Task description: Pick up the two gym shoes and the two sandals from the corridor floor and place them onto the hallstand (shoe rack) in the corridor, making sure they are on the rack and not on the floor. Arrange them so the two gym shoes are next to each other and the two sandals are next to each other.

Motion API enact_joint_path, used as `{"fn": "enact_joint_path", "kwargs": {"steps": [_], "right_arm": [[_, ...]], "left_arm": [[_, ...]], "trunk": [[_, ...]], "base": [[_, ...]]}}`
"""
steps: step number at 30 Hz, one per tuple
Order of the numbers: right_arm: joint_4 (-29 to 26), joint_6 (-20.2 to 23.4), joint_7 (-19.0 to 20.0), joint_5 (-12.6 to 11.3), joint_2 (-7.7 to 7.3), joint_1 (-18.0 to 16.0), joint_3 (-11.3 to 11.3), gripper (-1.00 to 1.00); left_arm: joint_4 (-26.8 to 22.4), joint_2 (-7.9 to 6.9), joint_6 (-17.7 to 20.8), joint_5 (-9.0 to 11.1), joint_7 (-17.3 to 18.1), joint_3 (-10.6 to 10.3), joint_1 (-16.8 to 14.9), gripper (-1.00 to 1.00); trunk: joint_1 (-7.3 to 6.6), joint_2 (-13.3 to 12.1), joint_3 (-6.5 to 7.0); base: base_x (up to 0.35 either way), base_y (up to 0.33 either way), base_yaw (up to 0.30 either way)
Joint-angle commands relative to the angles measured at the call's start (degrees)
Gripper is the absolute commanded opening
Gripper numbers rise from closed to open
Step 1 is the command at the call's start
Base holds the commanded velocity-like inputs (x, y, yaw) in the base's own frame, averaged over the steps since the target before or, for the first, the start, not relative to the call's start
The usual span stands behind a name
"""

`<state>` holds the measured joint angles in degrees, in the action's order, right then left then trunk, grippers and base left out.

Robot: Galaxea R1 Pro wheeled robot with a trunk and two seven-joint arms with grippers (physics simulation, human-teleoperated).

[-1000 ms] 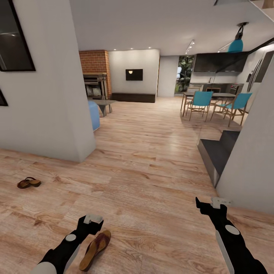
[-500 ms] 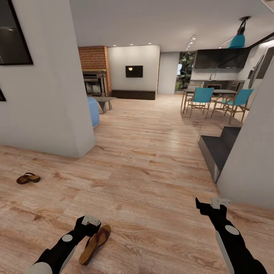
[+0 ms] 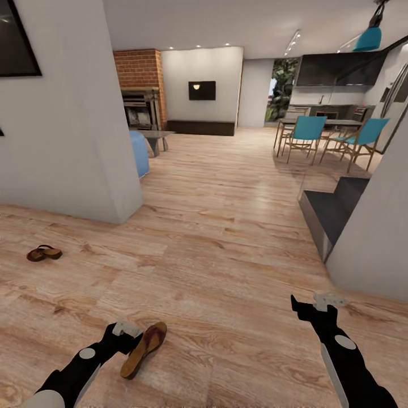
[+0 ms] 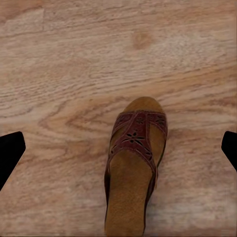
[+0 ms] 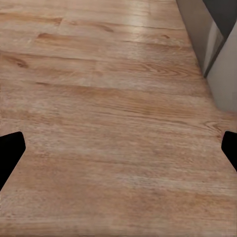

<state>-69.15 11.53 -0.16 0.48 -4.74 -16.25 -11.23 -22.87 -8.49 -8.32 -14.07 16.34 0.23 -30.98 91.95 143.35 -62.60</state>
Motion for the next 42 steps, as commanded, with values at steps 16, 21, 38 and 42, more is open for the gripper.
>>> {"fn": "enact_joint_path", "kwargs": {"steps": [16,21,38,42], "right_arm": [[-0.19,0.33,-0.02,0.05,-0.02,-0.01,-0.07,1.00],[-0.19,0.33,-0.02,0.05,-0.04,-0.02,-0.08,1.00],[-6.85,6.11,-0.02,0.01,-0.91,-0.60,-0.40,1.00],[-10.79,10.19,-0.02,-0.10,-0.91,-1.16,-0.38,1.00]], "left_arm": [[0.01,0.12,-0.29,-0.53,0.05,-0.12,0.00,1.00],[0.01,0.13,-0.29,-0.57,0.02,-0.13,0.00,1.00],[0.07,0.55,-0.22,-0.94,-0.21,-0.39,0.03,1.00],[0.09,0.56,-0.21,-0.98,-0.30,-0.40,0.03,1.00]], "trunk": [[0.40,0.24,-4.99],[0.52,0.31,-6.51],[0.96,0.53,-10.46],[1.07,0.59,-11.35]], "base": [[0.000,0.000,0.104],[0.000,0.000,0.098],[0.000,0.000,0.013],[0.000,0.000,0.000]]}}
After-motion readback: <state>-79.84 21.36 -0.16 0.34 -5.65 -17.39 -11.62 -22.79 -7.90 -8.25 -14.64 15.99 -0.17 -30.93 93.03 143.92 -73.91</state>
